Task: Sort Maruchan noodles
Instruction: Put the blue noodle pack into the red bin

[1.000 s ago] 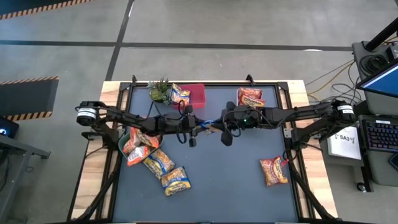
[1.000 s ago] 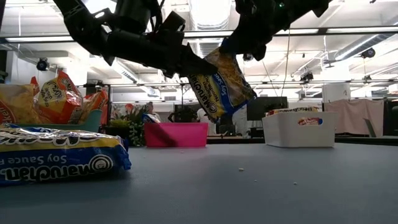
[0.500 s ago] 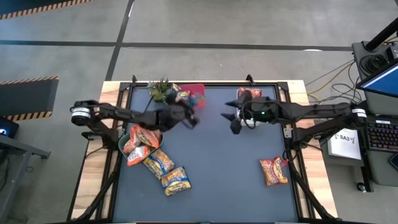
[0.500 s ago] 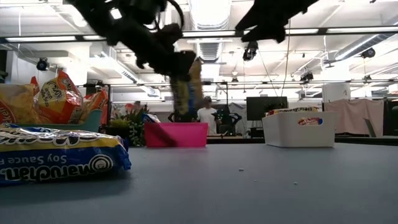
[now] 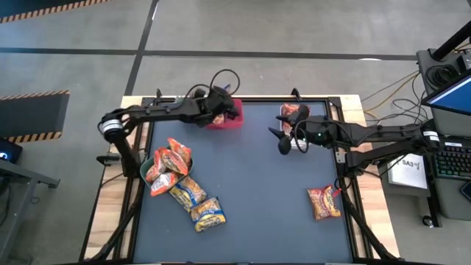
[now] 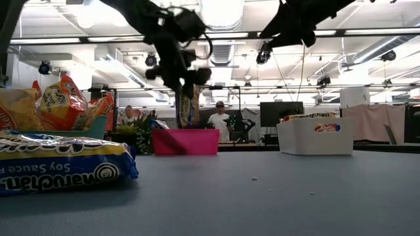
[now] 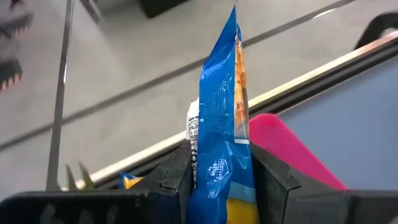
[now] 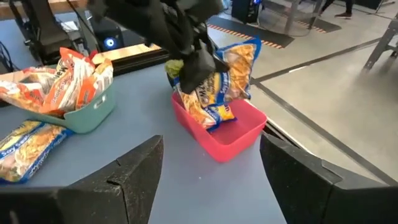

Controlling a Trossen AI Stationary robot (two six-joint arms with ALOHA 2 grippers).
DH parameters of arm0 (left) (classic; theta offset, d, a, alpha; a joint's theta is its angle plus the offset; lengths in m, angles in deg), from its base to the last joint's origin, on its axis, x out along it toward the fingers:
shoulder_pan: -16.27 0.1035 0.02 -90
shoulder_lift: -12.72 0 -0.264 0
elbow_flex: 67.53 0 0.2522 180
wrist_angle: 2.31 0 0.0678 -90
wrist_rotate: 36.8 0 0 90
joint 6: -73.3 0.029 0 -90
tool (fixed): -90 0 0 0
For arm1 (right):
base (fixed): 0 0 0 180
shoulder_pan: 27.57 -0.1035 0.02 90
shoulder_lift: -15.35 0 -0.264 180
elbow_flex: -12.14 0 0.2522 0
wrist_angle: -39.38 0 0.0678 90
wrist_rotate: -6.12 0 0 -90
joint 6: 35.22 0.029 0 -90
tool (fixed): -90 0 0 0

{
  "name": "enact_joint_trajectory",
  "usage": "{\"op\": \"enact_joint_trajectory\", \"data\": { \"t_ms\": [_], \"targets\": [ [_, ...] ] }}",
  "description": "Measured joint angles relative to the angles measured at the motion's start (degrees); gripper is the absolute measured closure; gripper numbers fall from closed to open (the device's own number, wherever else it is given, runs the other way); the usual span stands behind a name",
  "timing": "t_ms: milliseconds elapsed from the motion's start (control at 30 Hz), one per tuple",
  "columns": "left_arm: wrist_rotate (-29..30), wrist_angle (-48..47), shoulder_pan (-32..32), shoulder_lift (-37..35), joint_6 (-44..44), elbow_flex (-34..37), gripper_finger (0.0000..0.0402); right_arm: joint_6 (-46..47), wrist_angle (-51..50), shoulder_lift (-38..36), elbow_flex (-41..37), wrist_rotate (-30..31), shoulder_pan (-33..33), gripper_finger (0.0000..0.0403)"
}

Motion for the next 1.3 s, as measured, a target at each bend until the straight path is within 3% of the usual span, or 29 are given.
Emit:
{"op": "enact_joint_trajectory", "data": {
  "t_ms": [267,767,1300],
  "targets": [
    [-1.46,0.8,-0.09,4.71,-9.96,-1.09,0.0304,-1.21,-0.17,-0.84,-0.93,-0.05,0.0,0.0144],
    [-3.68,1.66,-0.94,12.61,-12.32,-7.06,0.0296,-2.34,-0.15,-1.14,-0.94,-0.08,0.22,0.0147],
    [-4.82,0.46,-2.71,16.19,-12.01,-11.04,0.0215,-2.67,-0.14,-1.14,-1.12,-0.08,0.24,0.0143]
  ]
}}
